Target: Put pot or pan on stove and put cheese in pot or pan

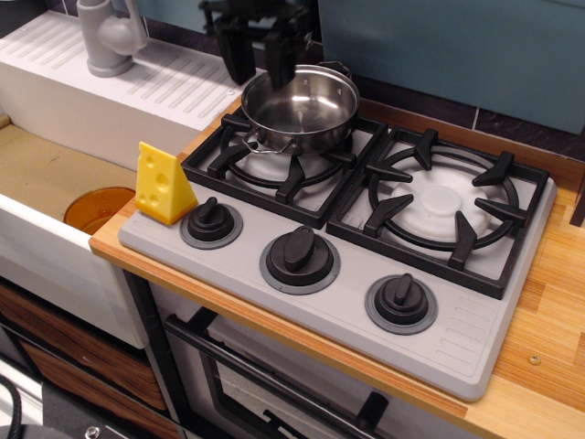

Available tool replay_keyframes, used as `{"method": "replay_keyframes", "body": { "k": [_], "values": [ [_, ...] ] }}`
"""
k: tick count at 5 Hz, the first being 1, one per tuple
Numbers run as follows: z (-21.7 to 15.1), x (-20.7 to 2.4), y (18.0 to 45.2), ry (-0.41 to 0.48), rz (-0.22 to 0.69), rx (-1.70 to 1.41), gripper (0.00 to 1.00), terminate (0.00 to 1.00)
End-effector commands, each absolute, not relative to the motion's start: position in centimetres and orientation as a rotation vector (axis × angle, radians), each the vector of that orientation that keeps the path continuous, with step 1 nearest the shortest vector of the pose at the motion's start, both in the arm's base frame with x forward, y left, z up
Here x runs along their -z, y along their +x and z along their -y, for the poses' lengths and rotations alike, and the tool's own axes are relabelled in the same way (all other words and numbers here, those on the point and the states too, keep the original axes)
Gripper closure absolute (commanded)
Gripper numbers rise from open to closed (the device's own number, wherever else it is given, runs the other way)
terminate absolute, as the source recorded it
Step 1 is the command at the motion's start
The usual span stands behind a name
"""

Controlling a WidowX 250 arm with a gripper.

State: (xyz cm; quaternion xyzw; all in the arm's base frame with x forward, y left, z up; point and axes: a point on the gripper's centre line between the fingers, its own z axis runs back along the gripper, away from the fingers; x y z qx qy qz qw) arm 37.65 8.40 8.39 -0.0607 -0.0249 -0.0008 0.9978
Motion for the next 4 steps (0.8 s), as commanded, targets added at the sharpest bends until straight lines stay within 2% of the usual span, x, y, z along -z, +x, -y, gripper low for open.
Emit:
{"method": "replay_keyframes", "body": {
  "k": [1, 2, 4],
  "values": [
    [-7.0, -14.9, 37.4, -0.063, 0.105, -0.009, 0.0, 0.0],
    [-5.1, -15.2, 37.7, -0.045, 0.1, 0.021, 0.0, 0.0],
    [-5.1, -15.2, 37.7, -0.045, 0.1, 0.021, 0.0, 0.0]
  ]
}}
